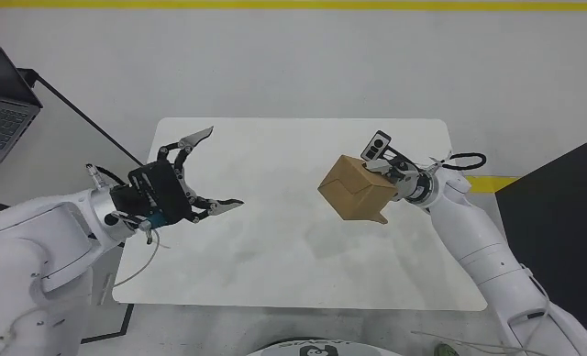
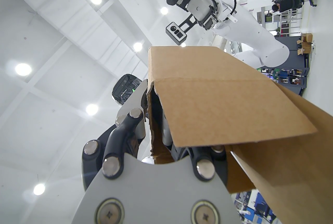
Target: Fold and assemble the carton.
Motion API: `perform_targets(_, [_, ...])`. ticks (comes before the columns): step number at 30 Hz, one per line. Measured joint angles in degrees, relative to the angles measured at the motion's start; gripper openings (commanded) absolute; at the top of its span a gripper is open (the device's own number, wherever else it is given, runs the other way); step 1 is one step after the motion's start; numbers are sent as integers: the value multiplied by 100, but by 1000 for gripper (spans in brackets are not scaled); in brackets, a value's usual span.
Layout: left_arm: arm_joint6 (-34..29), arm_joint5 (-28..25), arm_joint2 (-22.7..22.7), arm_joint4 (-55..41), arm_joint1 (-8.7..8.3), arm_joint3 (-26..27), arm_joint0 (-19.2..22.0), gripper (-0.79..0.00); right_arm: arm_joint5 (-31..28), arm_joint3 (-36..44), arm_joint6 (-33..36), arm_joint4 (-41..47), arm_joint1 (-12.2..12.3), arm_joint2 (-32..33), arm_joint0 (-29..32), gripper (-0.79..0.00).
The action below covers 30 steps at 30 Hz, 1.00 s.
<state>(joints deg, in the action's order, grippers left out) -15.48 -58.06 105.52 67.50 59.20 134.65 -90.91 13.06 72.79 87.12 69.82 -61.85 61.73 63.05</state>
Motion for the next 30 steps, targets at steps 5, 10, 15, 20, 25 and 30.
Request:
perform_targets(5, [-31,7,133,-235,-56,0,-101,0,0,0,0,0,0,0,0,-785])
perform_targets(10, [-30,7,129,-226,-53,0,-98,0,0,0,0,0,0,0,0,-785])
perform_targets(15, [-30,6,129,-226,-53,0,-98,0,-124,131,-123,-127,29,69,-84,-785])
perform_targets(20, [-30,6,129,-227,-53,0,-98,0,-753,966,-641,-2162,227,422,-364,-785])
perform_targets(25, [-30,6,129,-227,-53,0,-98,0,-968,1615,-545,-3884,343,558,-646,-785])
perform_targets(30, [-30,6,129,-227,-53,0,-98,0,-1162,1757,-524,-4387,357,511,-808,-785])
